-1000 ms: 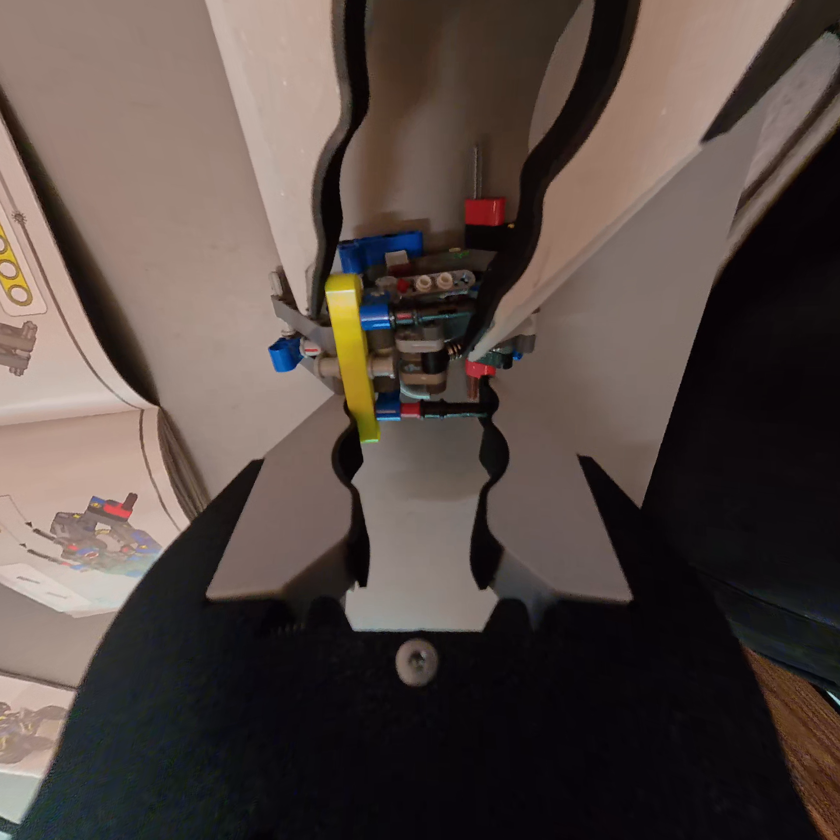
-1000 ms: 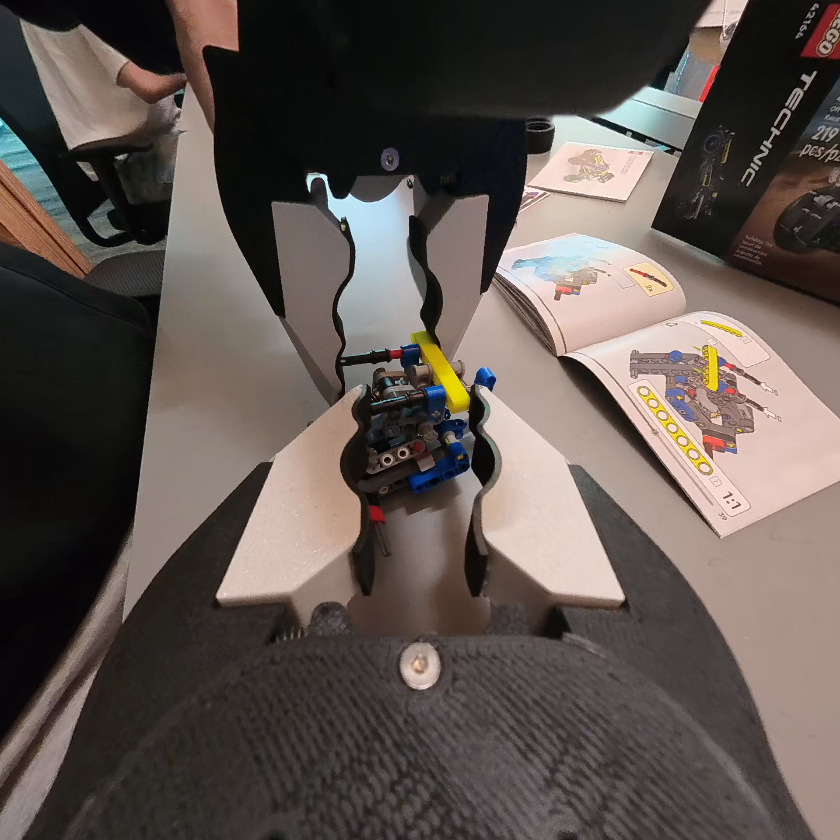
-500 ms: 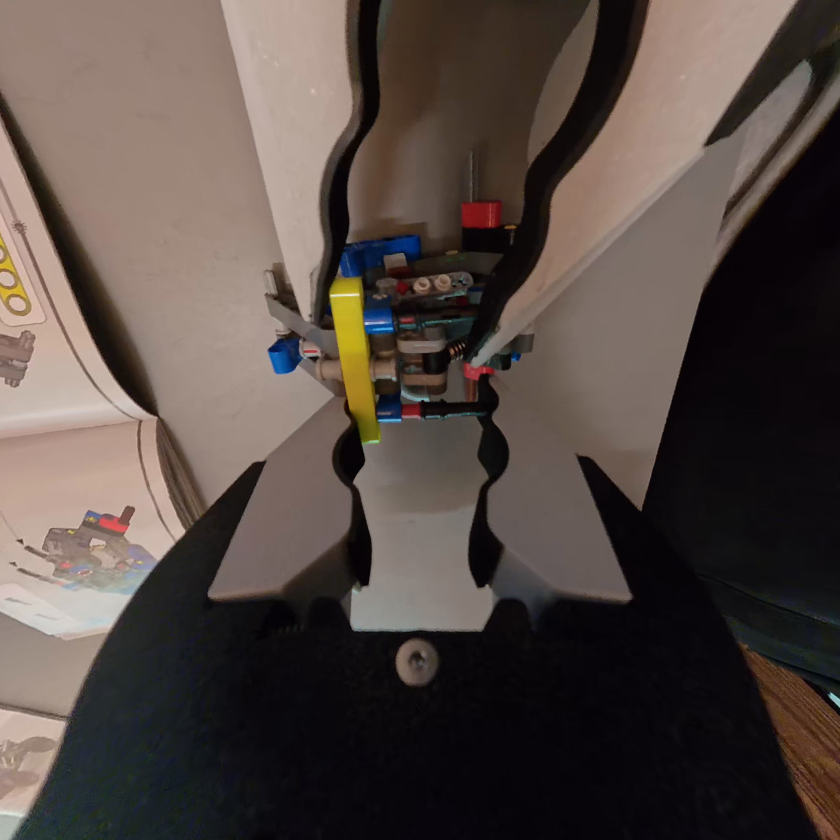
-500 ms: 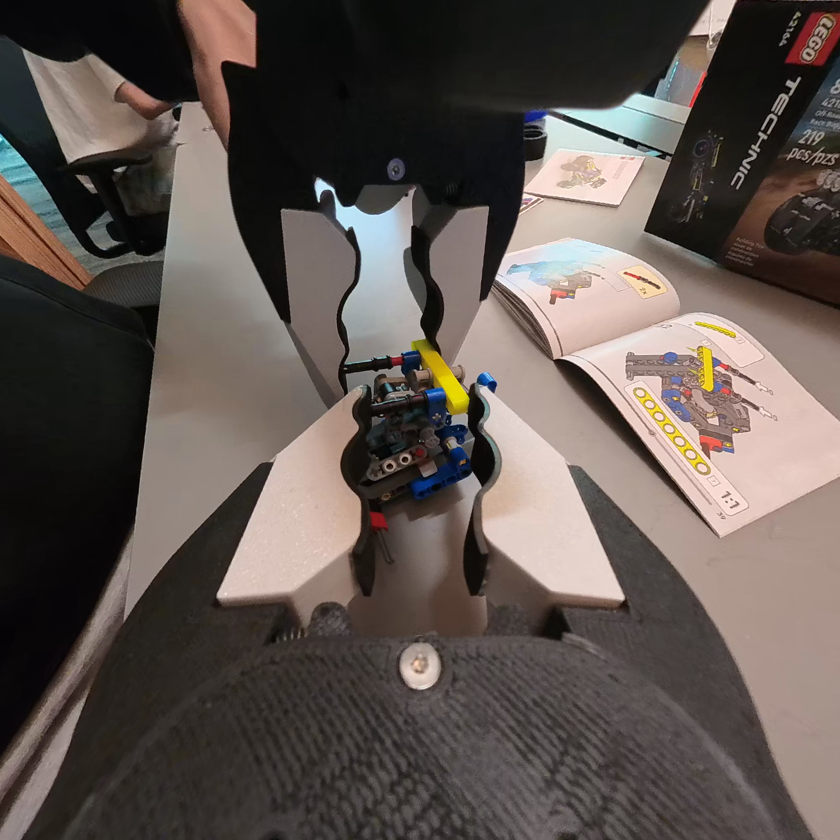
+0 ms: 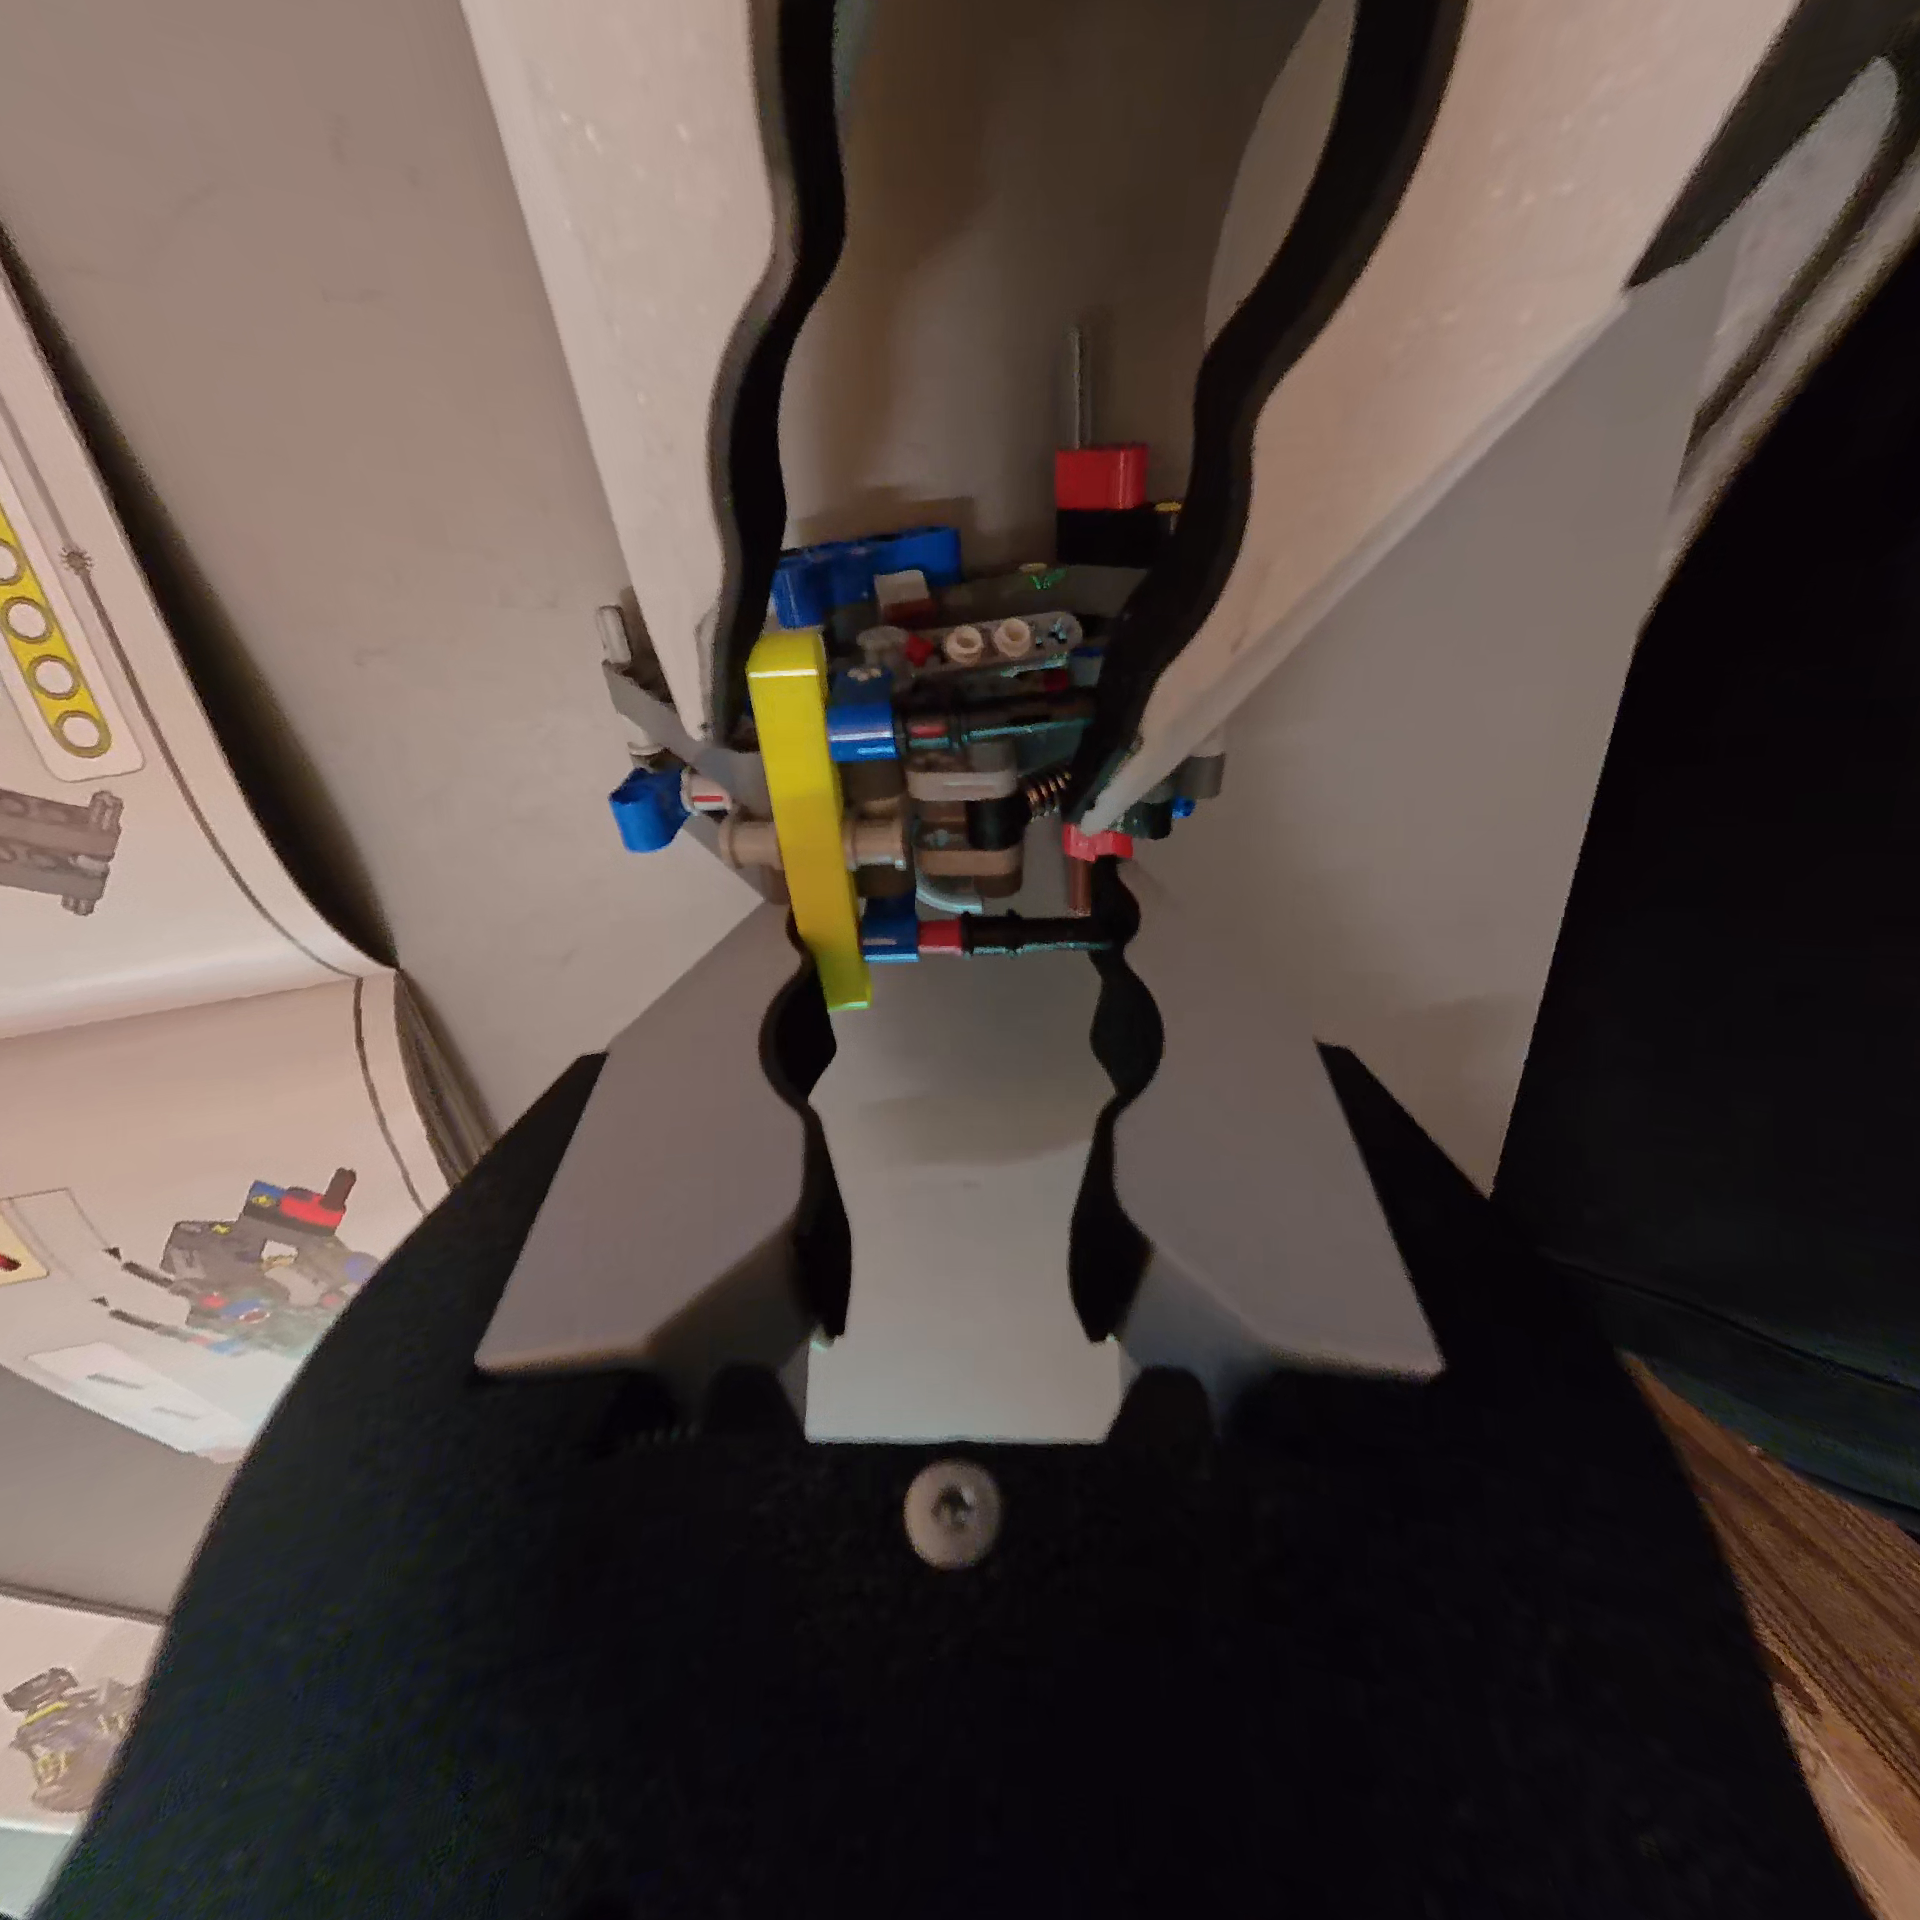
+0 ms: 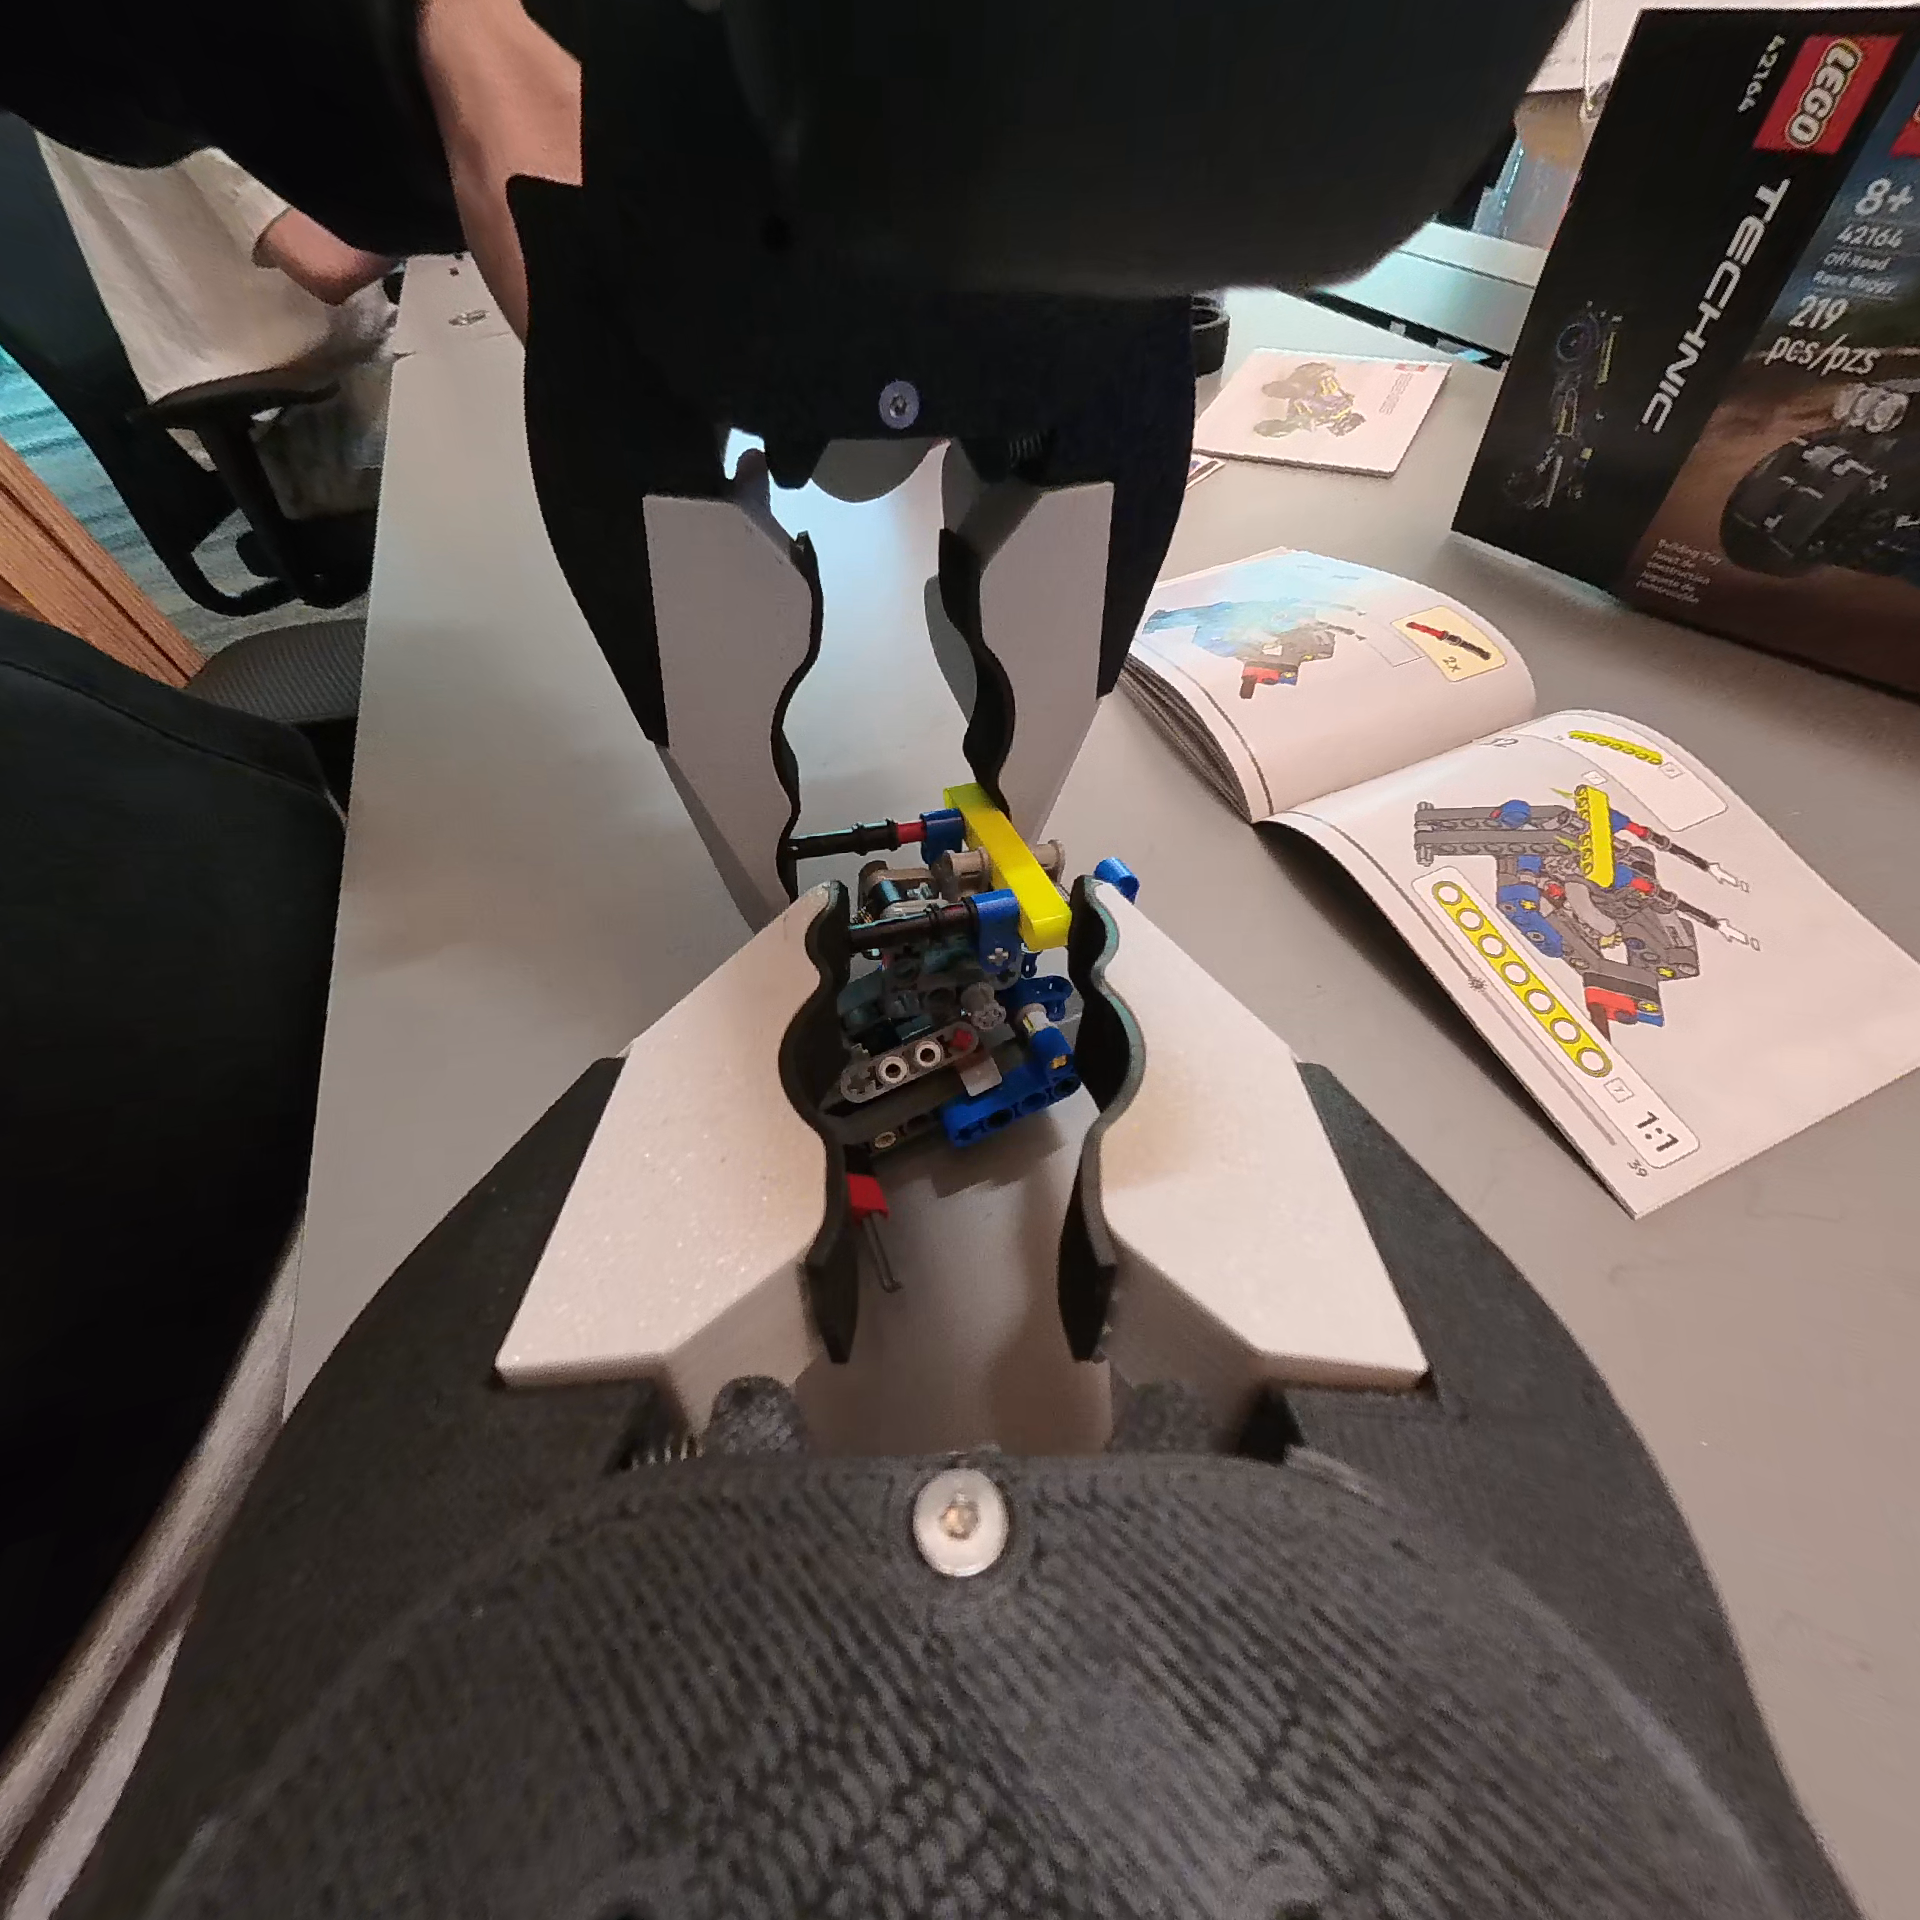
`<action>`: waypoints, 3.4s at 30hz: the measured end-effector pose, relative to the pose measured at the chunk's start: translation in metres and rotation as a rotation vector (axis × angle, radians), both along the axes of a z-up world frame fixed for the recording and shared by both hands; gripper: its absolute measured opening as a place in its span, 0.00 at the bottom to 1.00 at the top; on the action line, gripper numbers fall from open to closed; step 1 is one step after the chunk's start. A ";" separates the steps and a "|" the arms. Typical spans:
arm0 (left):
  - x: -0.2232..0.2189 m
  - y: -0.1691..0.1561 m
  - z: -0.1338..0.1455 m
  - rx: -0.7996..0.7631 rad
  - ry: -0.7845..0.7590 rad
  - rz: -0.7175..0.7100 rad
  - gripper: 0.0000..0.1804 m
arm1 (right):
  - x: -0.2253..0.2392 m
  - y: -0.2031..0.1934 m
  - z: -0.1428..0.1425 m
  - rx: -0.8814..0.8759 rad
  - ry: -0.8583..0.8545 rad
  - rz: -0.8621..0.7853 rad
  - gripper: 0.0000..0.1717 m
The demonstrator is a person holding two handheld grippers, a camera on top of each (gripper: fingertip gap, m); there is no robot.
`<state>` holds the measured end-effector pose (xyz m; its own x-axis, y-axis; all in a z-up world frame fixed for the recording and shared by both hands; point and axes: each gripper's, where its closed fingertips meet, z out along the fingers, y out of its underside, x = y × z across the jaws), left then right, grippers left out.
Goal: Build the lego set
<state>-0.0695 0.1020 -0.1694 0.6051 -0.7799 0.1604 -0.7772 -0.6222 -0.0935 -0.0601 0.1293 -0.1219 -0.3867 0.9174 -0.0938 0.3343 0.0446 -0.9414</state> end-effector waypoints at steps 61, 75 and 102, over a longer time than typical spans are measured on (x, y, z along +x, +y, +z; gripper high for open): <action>-0.026 -0.020 0.051 0.892 -0.576 0.151 0.07 | 0.018 -0.013 0.006 0.113 -0.064 -0.089 0.20; -0.003 -0.006 0.042 0.712 -0.699 0.151 0.02 | -0.009 -0.022 -0.002 0.238 0.109 0.149 0.04; -0.004 0.005 0.043 0.885 -0.541 0.298 0.02 | 0.011 -0.040 -0.007 -0.115 -0.070 -0.588 0.05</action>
